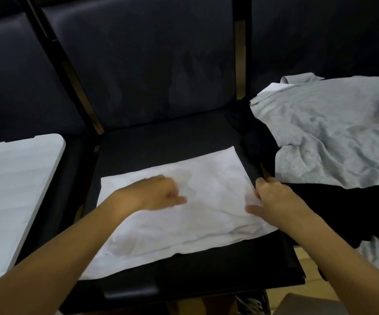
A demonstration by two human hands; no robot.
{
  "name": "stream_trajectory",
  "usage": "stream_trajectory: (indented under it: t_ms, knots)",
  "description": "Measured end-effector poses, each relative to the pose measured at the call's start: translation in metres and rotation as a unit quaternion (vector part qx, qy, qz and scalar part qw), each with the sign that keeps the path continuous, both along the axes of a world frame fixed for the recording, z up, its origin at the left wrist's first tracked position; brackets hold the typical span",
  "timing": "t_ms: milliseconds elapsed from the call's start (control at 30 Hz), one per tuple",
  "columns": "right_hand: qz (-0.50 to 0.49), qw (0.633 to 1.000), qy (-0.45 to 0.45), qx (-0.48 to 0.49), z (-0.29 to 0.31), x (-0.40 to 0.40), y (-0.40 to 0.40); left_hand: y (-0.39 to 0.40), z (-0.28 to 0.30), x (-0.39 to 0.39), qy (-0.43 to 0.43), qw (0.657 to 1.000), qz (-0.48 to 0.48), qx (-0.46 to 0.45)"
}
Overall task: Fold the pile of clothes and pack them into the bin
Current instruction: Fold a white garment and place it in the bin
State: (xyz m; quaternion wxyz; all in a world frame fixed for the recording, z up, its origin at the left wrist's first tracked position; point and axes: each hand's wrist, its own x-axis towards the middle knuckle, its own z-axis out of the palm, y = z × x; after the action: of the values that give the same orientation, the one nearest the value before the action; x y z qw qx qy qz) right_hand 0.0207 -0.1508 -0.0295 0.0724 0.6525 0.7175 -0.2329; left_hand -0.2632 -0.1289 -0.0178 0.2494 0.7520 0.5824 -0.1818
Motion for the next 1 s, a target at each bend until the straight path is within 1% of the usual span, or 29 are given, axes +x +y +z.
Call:
stream_trajectory:
  t_ms: [67, 100, 133, 200, 267, 333, 400, 467, 533, 567, 600, 633, 700, 767, 900, 933, 1000]
  knots:
    - [-0.072, 0.997, 0.02, -0.035, 0.0, -0.007, -0.002, 0.022, -0.004, 0.034, -0.055, 0.993, -0.035, 0.096]
    - [-0.092, 0.995, 0.02, -0.04, -0.001, -0.01, -0.004, 0.034, -0.006, 0.053, -0.073, 0.988, -0.048, 0.127]
    - [-0.102, 0.994, 0.012, -0.043, -0.003, -0.012, -0.005, 0.045, -0.01, 0.069, -0.075, 0.986, -0.051, 0.138]
    - [-0.104, 0.993, -0.001, -0.052, -0.006, -0.012, -0.005, 0.069, -0.015, 0.101, -0.062, 0.991, -0.033, 0.117]
    - [-0.099, 0.992, 0.011, -0.071, -0.009, -0.006, -0.004, 0.092, -0.025, 0.121, -0.055, 0.995, -0.001, 0.082]
    - [-0.096, 0.992, 0.031, -0.08, -0.009, 0.002, -0.002, 0.111, -0.031, 0.129, -0.078, 0.995, 0.04, 0.047]
    - [-0.107, 0.99, 0.056, -0.074, -0.01, 0.016, 0.004, 0.124, -0.03, 0.136, -0.117, 0.991, 0.046, 0.043]
    - [-0.118, 0.986, 0.097, -0.068, -0.006, 0.033, 0.011, 0.132, -0.022, 0.14, -0.181, 0.981, 0.028, 0.069]
    - [-0.126, 0.98, 0.142, -0.06, 0.007, 0.048, 0.015, 0.135, -0.002, 0.139, -0.263, 0.961, 0.011, 0.085]
    - [-0.129, 0.975, 0.173, -0.058, 0.016, 0.054, 0.015, 0.134, 0.011, 0.136, -0.289, 0.953, -0.007, 0.092]
    - [-0.136, 0.965, 0.215, -0.064, 0.025, 0.059, 0.014, 0.131, 0.025, 0.129, -0.297, 0.949, -0.03, 0.099]
    - [-0.141, 0.95, 0.269, -0.077, 0.033, 0.06, 0.012, 0.127, 0.04, 0.121, -0.287, 0.951, -0.056, 0.106]
    - [-0.124, 0.914, 0.37, -0.112, 0.045, 0.053, 0.006, 0.117, 0.069, 0.097, -0.222, 0.961, -0.11, 0.125]
    - [-0.082, 0.891, 0.427, -0.133, 0.052, 0.029, -0.004, 0.101, 0.093, 0.064, -0.149, 0.967, -0.148, 0.147]
    - [0.017, 0.87, 0.47, -0.147, 0.052, -0.059, -0.017, 0.068, 0.106, -0.015, -0.048, 0.966, -0.163, 0.196]
    - [0.039, 0.864, 0.474, -0.165, 0.05, -0.084, -0.021, 0.057, 0.102, -0.037, -0.026, 0.964, -0.157, 0.211]
    - [0.086, 0.835, 0.483, -0.248, 0.049, -0.124, -0.03, 0.038, 0.09, -0.079, 0.006, 0.961, -0.169, 0.219]
